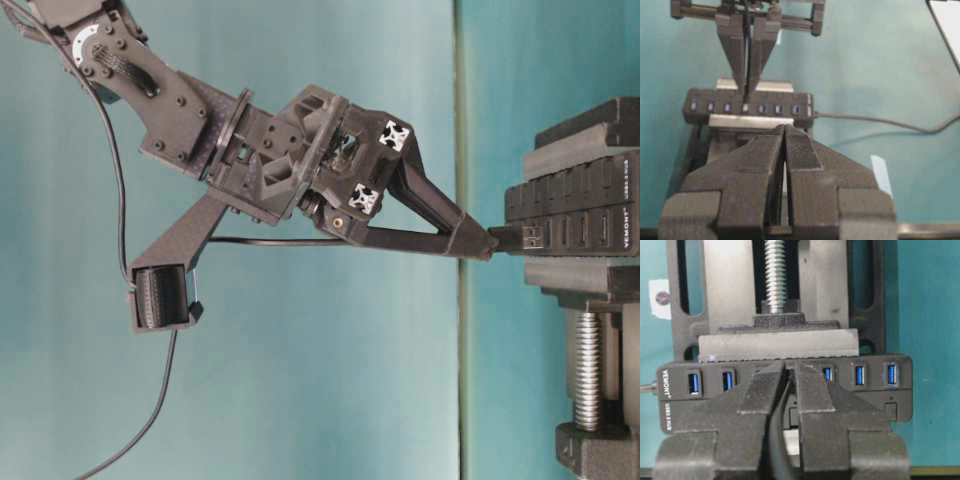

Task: Insert the USB into the center port of the fixed hub
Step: 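Carry the plug with the right gripper over the hub's center port, then push the plug down into the center port with the right gripper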

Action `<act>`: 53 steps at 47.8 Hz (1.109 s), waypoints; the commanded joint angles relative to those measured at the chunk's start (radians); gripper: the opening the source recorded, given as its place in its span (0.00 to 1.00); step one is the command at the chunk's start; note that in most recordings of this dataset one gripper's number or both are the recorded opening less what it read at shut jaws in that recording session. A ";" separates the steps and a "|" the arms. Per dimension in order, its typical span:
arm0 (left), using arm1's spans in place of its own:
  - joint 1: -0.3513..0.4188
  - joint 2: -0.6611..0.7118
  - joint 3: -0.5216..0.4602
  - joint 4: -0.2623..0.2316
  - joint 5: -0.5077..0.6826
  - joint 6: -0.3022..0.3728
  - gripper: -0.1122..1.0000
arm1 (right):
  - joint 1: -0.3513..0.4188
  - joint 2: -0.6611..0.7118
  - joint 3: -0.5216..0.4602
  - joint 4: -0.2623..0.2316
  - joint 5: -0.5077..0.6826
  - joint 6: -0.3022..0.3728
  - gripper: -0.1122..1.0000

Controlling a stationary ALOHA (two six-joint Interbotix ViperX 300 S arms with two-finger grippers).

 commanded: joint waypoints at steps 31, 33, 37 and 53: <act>0.000 0.005 -0.011 0.002 -0.008 -0.003 0.11 | 0.002 -0.006 0.014 0.003 -0.032 0.005 0.15; -0.002 0.005 -0.011 0.002 -0.008 -0.003 0.11 | 0.000 -0.008 0.014 0.002 -0.031 0.005 0.15; -0.002 0.003 -0.009 0.002 -0.008 -0.003 0.11 | -0.003 -0.012 0.014 0.003 -0.026 0.006 0.15; 0.000 0.005 -0.008 0.002 -0.008 -0.003 0.11 | -0.003 -0.015 0.005 0.000 0.015 0.000 0.15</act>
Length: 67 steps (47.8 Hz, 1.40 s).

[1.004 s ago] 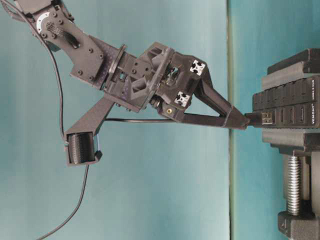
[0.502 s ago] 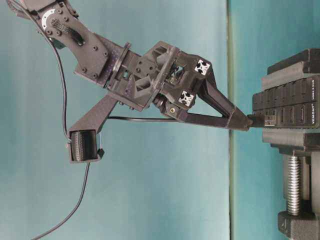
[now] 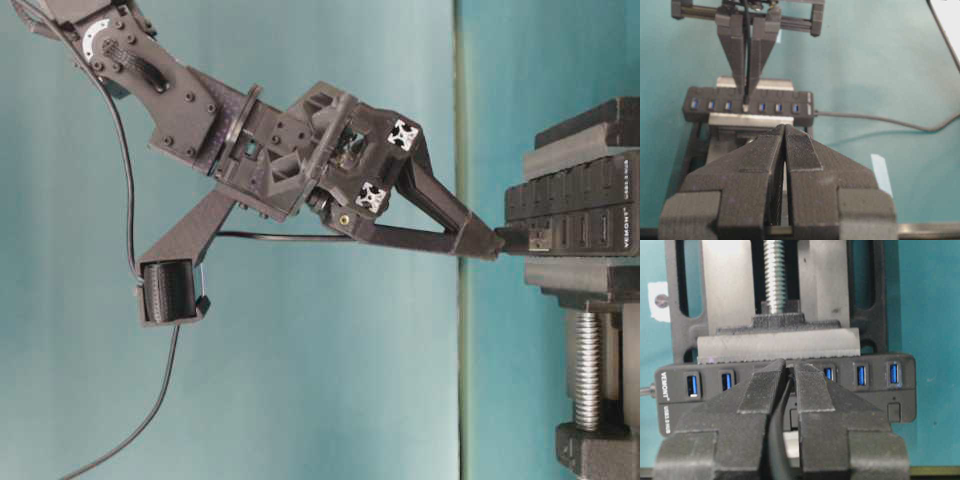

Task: Insert the USB into the center port of the fixed hub
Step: 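Push the plug down into the center port with the right gripper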

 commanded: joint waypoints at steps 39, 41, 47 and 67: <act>0.000 0.003 -0.008 0.002 -0.009 -0.002 0.11 | -0.006 0.005 -0.052 -0.015 0.052 -0.012 0.15; 0.000 0.003 -0.008 0.002 -0.011 -0.002 0.11 | -0.006 0.006 -0.055 -0.014 0.051 -0.011 0.15; 0.000 0.003 -0.008 0.002 -0.011 -0.002 0.11 | -0.005 0.012 -0.060 -0.014 0.054 -0.011 0.15; 0.000 0.003 -0.008 0.002 -0.009 -0.002 0.11 | -0.006 0.021 -0.044 -0.012 0.049 -0.011 0.15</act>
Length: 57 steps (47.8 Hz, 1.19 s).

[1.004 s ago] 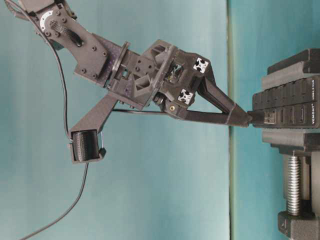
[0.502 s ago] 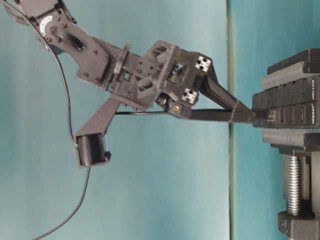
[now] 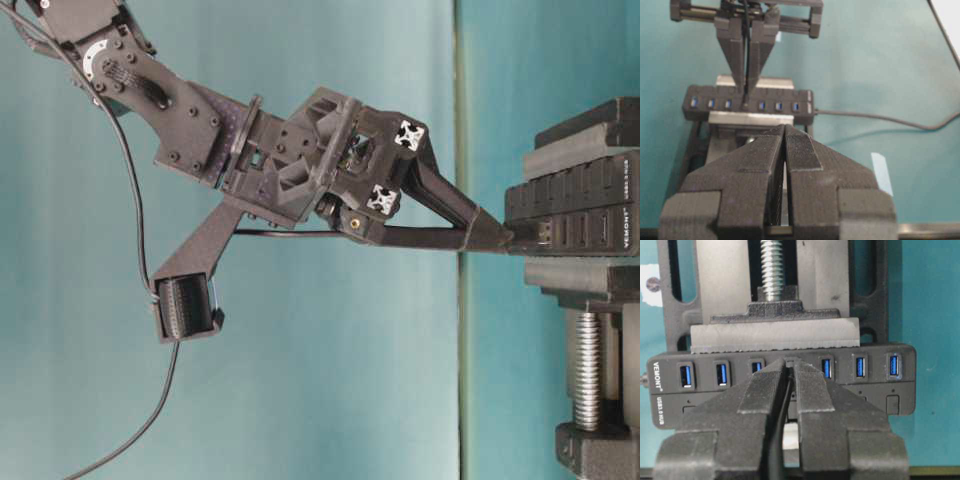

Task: Insert the USB into the center port of the fixed hub
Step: 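Push the plug down into the center port with the right gripper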

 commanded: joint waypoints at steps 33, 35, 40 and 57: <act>0.005 0.003 -0.005 0.002 -0.008 -0.003 0.11 | -0.008 0.011 0.023 0.002 -0.003 -0.011 0.15; 0.003 0.003 -0.008 0.002 -0.008 -0.003 0.11 | -0.009 0.014 0.025 0.002 -0.003 -0.011 0.15; 0.003 0.003 -0.005 0.002 -0.008 -0.003 0.11 | -0.009 0.025 0.025 0.002 0.002 -0.011 0.15; 0.003 0.005 -0.008 0.002 -0.008 -0.003 0.11 | -0.009 0.035 0.041 0.002 -0.003 -0.011 0.15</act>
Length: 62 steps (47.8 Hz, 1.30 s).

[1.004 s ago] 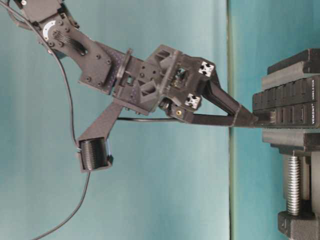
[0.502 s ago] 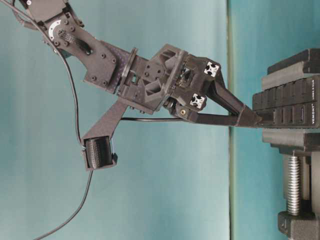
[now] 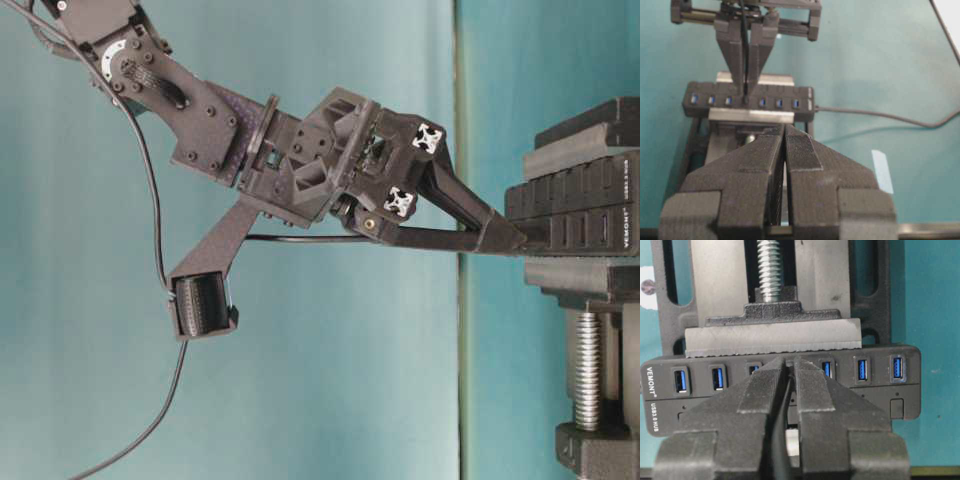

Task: Insert the USB into the center port of the fixed hub
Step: 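Push the plug down into the center port with the right gripper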

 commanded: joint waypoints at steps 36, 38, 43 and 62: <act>0.002 0.003 -0.017 0.003 -0.008 -0.002 0.11 | -0.014 -0.011 -0.002 0.000 -0.012 -0.003 0.27; 0.002 0.003 -0.018 0.002 -0.008 -0.002 0.11 | -0.014 -0.014 -0.003 0.000 -0.017 -0.002 0.31; 0.002 0.002 -0.018 0.002 -0.008 -0.002 0.11 | -0.014 -0.020 -0.008 0.002 -0.011 0.003 0.47; 0.002 0.000 -0.017 0.002 -0.008 -0.002 0.11 | -0.011 -0.031 -0.009 0.000 -0.008 0.000 0.77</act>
